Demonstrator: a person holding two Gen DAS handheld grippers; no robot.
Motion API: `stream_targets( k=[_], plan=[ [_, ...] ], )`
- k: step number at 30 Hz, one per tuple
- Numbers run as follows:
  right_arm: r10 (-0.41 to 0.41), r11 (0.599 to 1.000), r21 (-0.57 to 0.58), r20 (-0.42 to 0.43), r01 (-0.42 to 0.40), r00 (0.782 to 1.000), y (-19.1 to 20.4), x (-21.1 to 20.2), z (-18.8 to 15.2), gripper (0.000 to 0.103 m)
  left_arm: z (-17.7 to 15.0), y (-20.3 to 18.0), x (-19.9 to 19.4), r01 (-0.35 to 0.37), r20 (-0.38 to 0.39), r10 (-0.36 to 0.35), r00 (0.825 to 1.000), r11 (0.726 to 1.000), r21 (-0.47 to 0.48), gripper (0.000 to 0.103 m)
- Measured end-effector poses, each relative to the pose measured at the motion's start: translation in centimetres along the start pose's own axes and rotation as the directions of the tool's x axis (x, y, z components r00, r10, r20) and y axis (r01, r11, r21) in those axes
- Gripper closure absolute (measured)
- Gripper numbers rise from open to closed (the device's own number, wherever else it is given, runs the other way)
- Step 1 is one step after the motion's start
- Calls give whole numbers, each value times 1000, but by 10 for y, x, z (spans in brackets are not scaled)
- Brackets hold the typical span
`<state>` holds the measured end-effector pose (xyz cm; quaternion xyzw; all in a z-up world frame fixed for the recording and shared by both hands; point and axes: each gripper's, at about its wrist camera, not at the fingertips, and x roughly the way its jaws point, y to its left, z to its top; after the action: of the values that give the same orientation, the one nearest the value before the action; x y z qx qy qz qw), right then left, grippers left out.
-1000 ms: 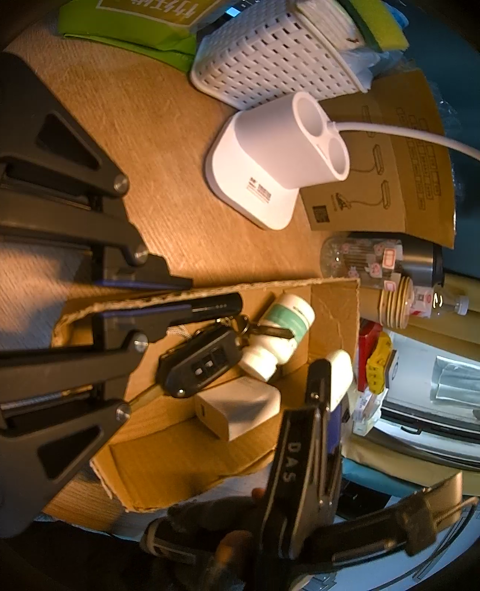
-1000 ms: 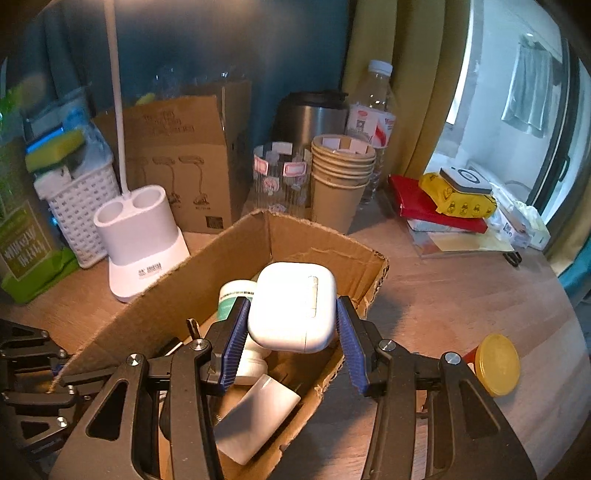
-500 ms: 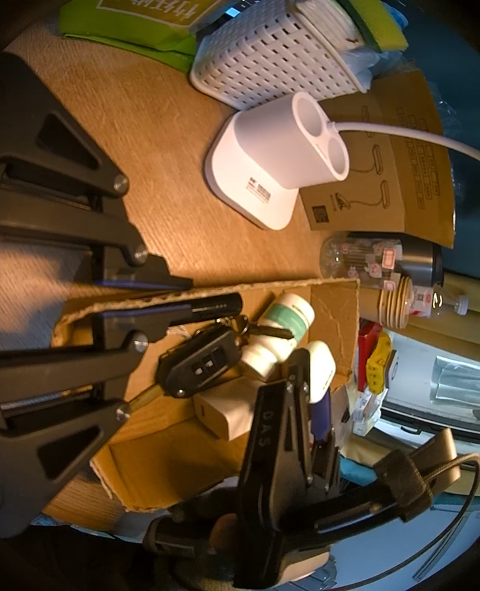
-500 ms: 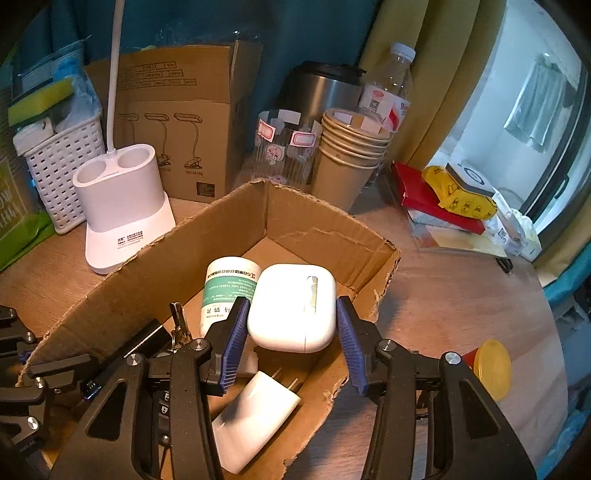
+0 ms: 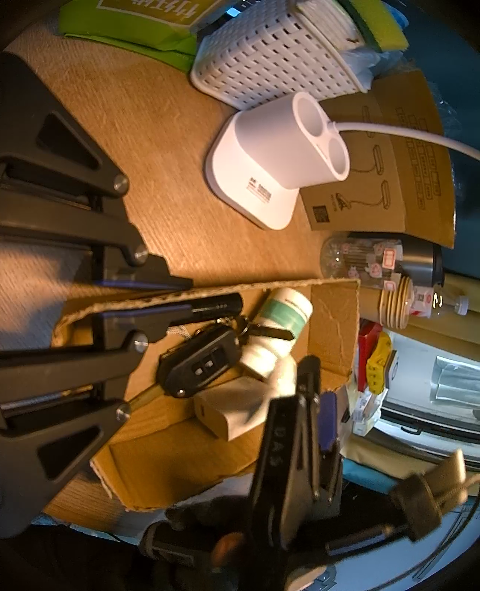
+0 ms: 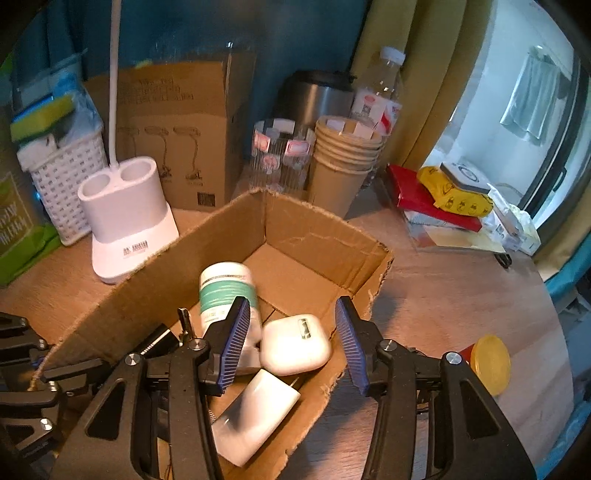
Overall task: Organize rigid objects
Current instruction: 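Move the right gripper toward the red jar with yellow lid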
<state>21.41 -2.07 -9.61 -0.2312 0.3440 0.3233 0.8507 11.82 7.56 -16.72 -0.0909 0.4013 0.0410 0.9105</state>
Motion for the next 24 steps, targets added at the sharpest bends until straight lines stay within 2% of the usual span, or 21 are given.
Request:
stream_targets(
  k=[3,5,21,24],
  plan=[
    [-14,1000,18,28,13,1000,-4,-11,0,49,0,-1,-1,-1,1,1,1000,1000,1,94],
    [-20,999,35,49,19,999,-8,-19,0,44,0,-1,0,-1,1,1,1000,1000,1,94],
    [-82,991,116,98,71,992,-47,-48,-12,42,0,-1,-1,-1,2,1,1000,1000,1,94],
    [-96,988,129,107,82,990,-56,-55,-16,38,0,-1,-1,-1,2,1,1000,1000,1,94]
  ],
)
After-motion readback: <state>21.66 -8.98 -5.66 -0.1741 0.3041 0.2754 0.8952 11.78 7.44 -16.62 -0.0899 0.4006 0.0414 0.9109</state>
